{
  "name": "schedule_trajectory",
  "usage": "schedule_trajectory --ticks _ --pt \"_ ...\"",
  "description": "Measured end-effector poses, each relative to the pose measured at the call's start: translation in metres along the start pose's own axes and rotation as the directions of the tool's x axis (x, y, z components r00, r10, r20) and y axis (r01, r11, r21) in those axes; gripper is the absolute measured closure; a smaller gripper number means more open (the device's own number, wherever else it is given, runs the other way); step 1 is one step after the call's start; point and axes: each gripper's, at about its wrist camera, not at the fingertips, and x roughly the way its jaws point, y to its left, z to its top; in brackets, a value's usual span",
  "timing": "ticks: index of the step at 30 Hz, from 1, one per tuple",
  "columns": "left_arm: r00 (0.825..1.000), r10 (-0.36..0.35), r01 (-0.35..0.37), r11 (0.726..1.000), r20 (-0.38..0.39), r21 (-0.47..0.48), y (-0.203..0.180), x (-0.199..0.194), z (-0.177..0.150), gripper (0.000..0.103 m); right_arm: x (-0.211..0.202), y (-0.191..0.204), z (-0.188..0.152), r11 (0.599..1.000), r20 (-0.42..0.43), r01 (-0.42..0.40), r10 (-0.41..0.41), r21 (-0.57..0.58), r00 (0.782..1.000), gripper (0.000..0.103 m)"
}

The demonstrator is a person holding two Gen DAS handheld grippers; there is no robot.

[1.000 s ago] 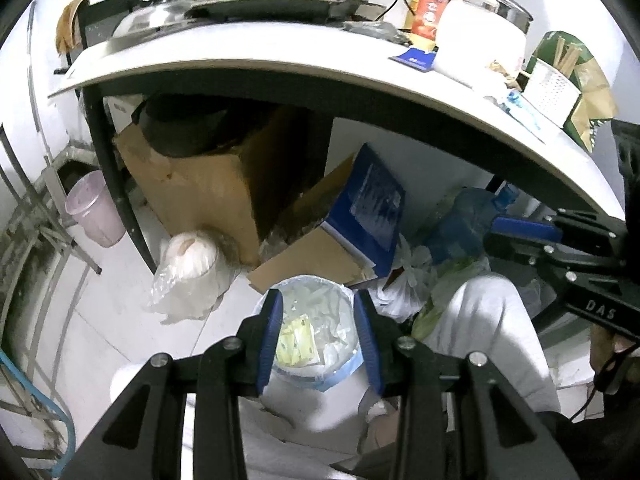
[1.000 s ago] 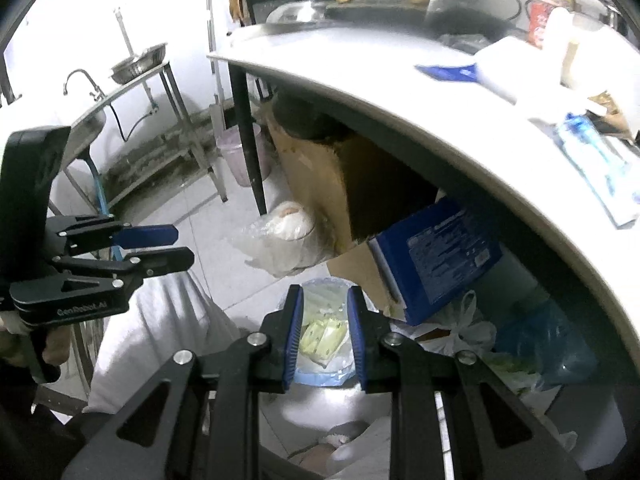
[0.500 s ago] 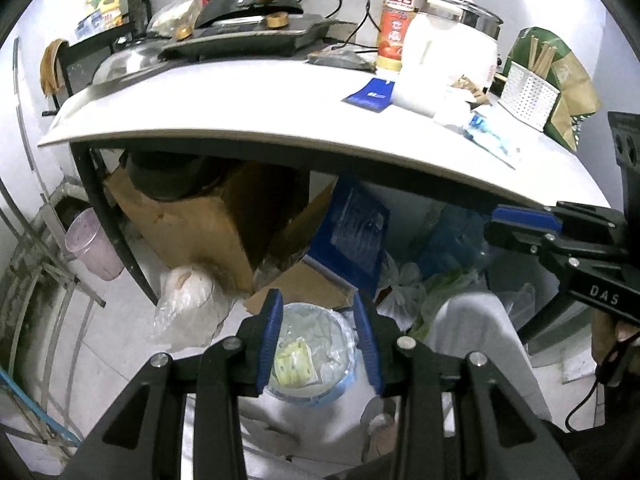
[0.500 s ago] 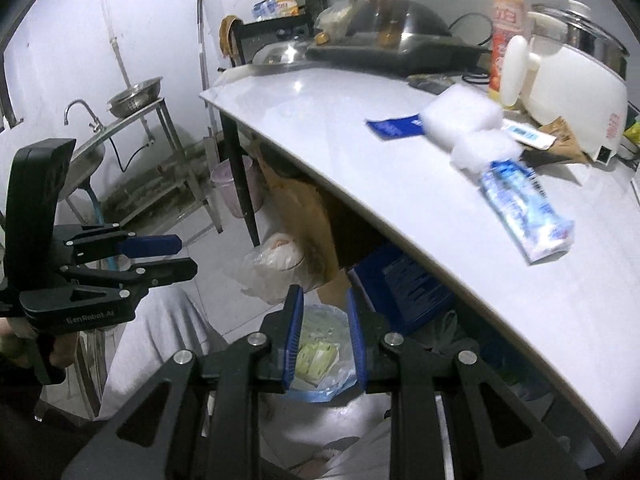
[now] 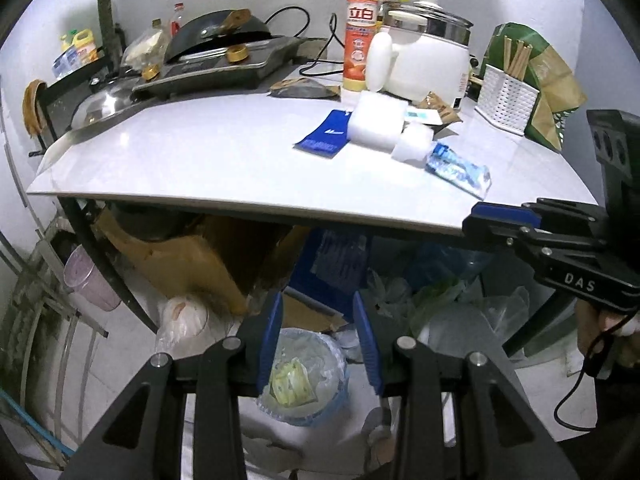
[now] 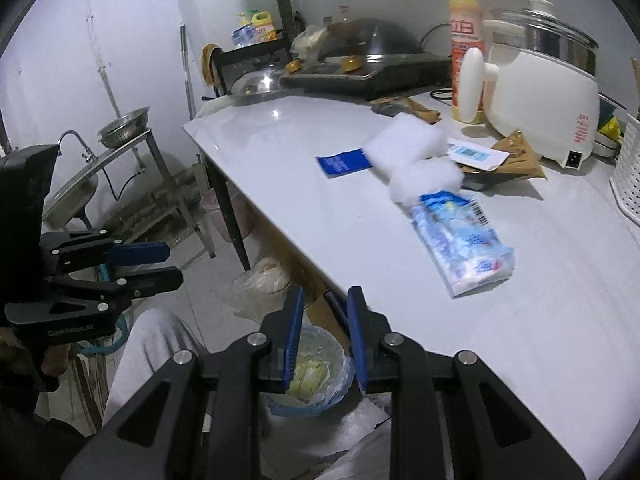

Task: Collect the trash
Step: 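Raise both open grippers from the bin back above the counter, then grasp the blue-and-white snack packet on the counter with the right gripper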

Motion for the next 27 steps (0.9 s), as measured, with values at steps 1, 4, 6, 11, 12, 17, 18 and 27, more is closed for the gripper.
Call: schedule_trajectory --ticks 1,4,6,11,12,17,18,27 --pt "1.000 -0.003 0.003 1.000 -0.001 0.006 -0.003 0.001 0.003 0.067 -0.002 -0.004 0.001 1.000 0.003 0.003 -0.003 0.004 1.000 0.082" --pt "1.000 -0.011 0.011 1.000 0.000 0.022 -0.009 0.004 0.012 0.067 -0.005 -0.014 0.004 1.000 0.013 0.018 -0.018 0.016 1.000 0.082" --pt "1.000 -0.017 0.017 0.999 0.001 0.030 -0.012 0.006 0.016 0.067 -0.007 -0.018 0.006 0.999 0.019 0.030 -0.030 0.025 0.999 0.082" --pt "0.999 -0.038 0.038 0.998 0.005 0.044 -0.019 0.012 0.029 0.067 -0.013 -0.037 0.013 0.996 0.042 0.072 -0.074 0.043 0.996 0.067" --pt "0.999 -0.041 0.040 0.998 0.007 0.048 -0.021 0.014 0.032 0.067 -0.014 -0.042 0.014 0.996 0.045 0.080 -0.083 0.049 0.996 0.067" --pt "0.998 -0.058 0.057 0.996 0.009 0.062 -0.028 0.020 0.042 0.067 -0.011 -0.060 0.019 0.990 0.036 0.122 -0.125 0.065 0.992 0.065" --pt "0.998 -0.063 0.063 0.996 0.009 0.065 -0.029 0.022 0.044 0.067 -0.010 -0.062 0.019 0.989 0.032 0.128 -0.131 0.067 0.991 0.065" --pt "0.996 -0.093 0.092 0.993 0.014 0.077 -0.032 0.036 0.061 0.067 0.006 -0.076 0.028 0.986 -0.001 0.149 -0.149 0.071 0.989 0.053"
